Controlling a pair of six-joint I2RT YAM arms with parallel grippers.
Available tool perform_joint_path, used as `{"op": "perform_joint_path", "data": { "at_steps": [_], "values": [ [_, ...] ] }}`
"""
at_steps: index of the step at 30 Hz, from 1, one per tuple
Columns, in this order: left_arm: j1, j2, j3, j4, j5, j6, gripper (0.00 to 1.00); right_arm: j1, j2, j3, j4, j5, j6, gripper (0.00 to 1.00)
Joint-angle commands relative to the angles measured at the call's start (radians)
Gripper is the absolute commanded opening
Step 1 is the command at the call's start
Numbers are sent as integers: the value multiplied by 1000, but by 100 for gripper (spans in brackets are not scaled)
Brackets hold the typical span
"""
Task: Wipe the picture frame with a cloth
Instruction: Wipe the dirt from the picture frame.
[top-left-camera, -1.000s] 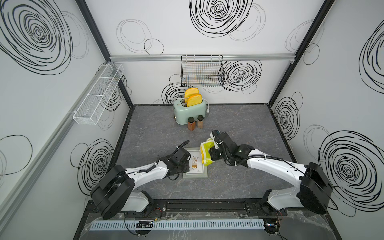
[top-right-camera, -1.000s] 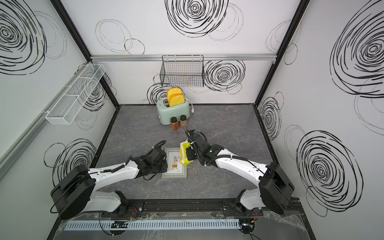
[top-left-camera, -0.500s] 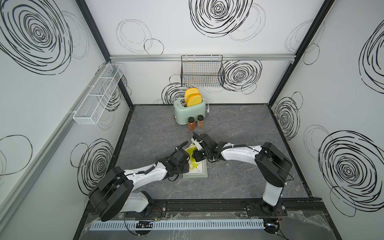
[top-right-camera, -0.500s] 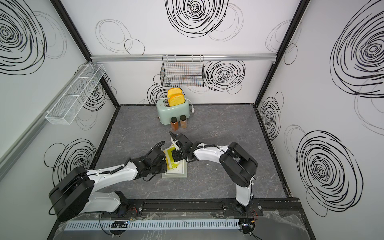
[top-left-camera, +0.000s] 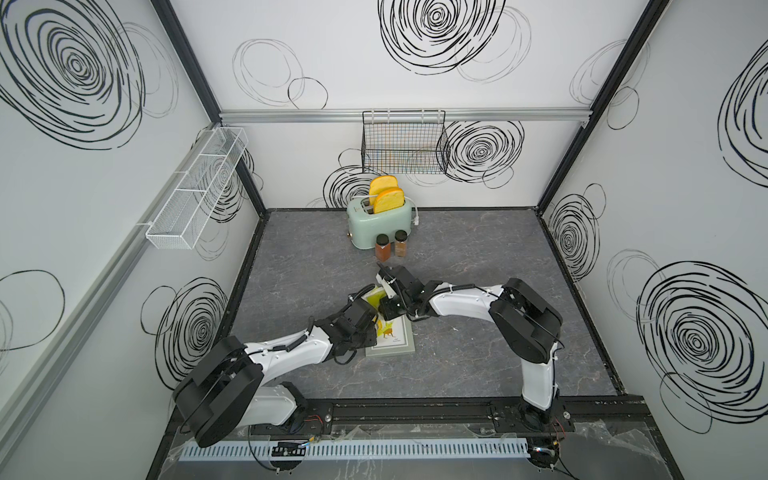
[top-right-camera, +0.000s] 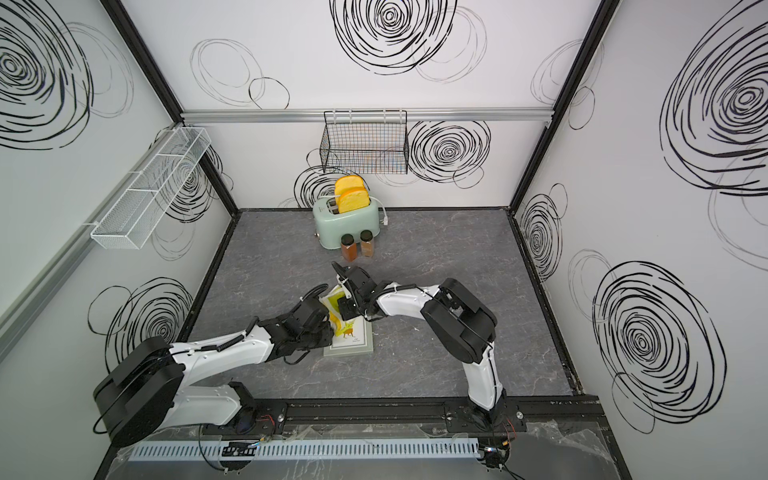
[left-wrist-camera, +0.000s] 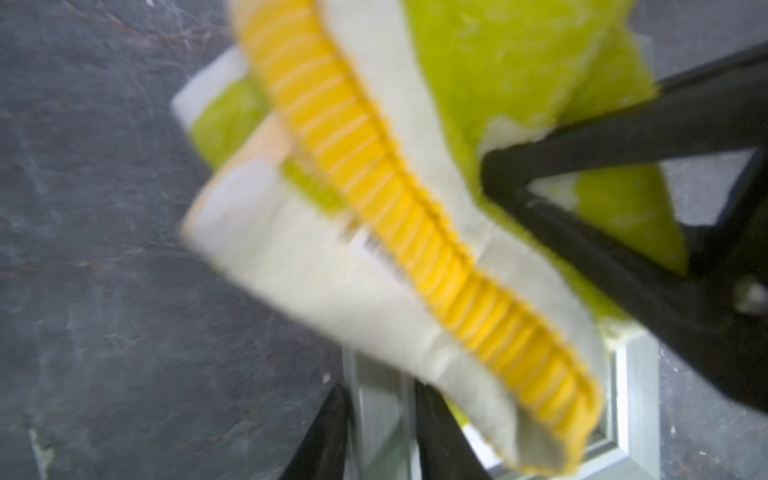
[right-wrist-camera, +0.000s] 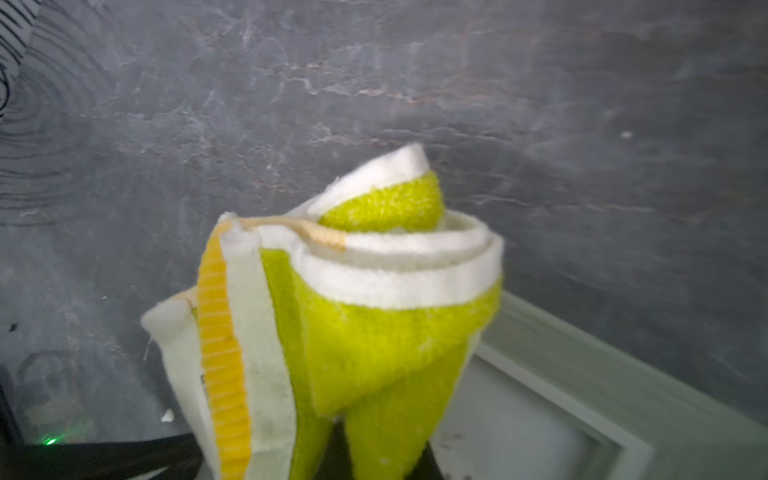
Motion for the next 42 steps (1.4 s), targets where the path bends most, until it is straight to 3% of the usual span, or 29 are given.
{"op": "perform_joint_path", "data": {
  "at_steps": [1,5,13,17,25,30,36,42],
  "values": [
    [2,-3,-38,-134,-22,-10,33,-32,-19,-43,-137,135,-29,0],
    [5,0,-34,-134,-21,-7,33,-1,-11,11,-124,81,-41,0],
    [8,-7,-37,-141,-26,-6,33,78,149,159,-95,-90,5,0],
    [12,-17,-41,-144,-28,-4,33,61,121,100,-115,-26,15,0],
    [20,-38,-46,-149,-27,5,33,-96,-59,-88,-133,51,-25,0],
    [23,-29,-47,-138,-24,-1,33,-49,-52,-68,-167,56,-53,0],
    [23,-26,-43,-129,-22,-6,33,8,-22,-108,-141,56,7,0],
    [28,-21,-39,-114,-20,-9,33,120,-132,-231,-195,114,75,0]
  ]
}}
